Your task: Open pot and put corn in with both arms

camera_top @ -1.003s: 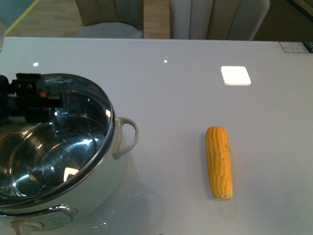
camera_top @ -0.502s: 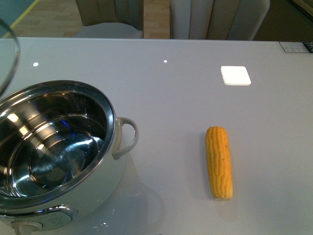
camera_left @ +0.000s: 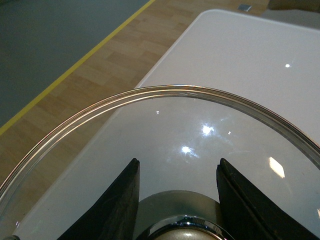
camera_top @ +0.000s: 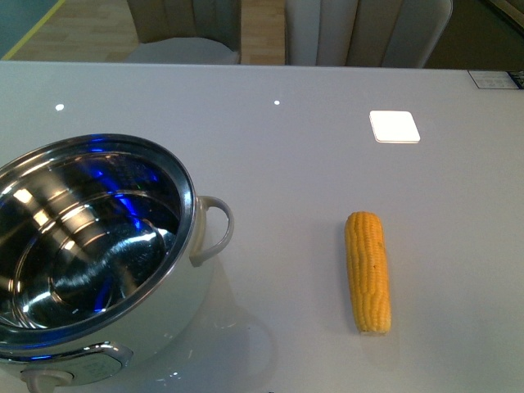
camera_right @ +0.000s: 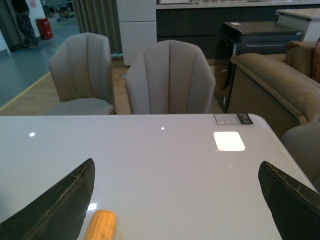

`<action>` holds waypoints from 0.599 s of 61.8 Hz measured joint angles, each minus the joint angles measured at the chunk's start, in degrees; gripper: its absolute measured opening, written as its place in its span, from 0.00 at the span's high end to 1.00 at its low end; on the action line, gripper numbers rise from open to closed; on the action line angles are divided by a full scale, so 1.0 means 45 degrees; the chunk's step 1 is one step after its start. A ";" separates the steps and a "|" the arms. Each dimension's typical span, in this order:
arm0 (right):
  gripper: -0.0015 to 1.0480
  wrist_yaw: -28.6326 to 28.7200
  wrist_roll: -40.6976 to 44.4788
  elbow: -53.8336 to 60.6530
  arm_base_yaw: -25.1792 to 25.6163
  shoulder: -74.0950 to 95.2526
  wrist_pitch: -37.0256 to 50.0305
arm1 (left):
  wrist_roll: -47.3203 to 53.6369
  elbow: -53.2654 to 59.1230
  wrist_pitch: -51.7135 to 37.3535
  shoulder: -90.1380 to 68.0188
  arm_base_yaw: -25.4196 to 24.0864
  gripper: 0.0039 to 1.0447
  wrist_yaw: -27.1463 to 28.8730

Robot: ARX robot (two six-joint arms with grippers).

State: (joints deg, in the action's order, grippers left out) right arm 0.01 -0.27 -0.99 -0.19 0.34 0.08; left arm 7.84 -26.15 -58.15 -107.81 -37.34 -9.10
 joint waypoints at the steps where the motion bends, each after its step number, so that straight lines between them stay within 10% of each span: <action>1: 0.08 0.0005 0.0000 0.0000 0.0000 0.0000 0.0000 | 0.0029 0.0000 -0.0102 -0.0155 -0.0053 0.61 0.0000; 37: 0.08 0.0005 0.0000 0.0000 0.0000 -0.0005 0.0000 | -0.0243 -0.3157 -0.1413 -0.5940 -0.0457 0.61 0.0063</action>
State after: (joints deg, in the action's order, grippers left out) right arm 0.03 -0.27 -0.99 -0.19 0.32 0.08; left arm 6.74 -40.36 -64.51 -134.54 -39.40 -8.82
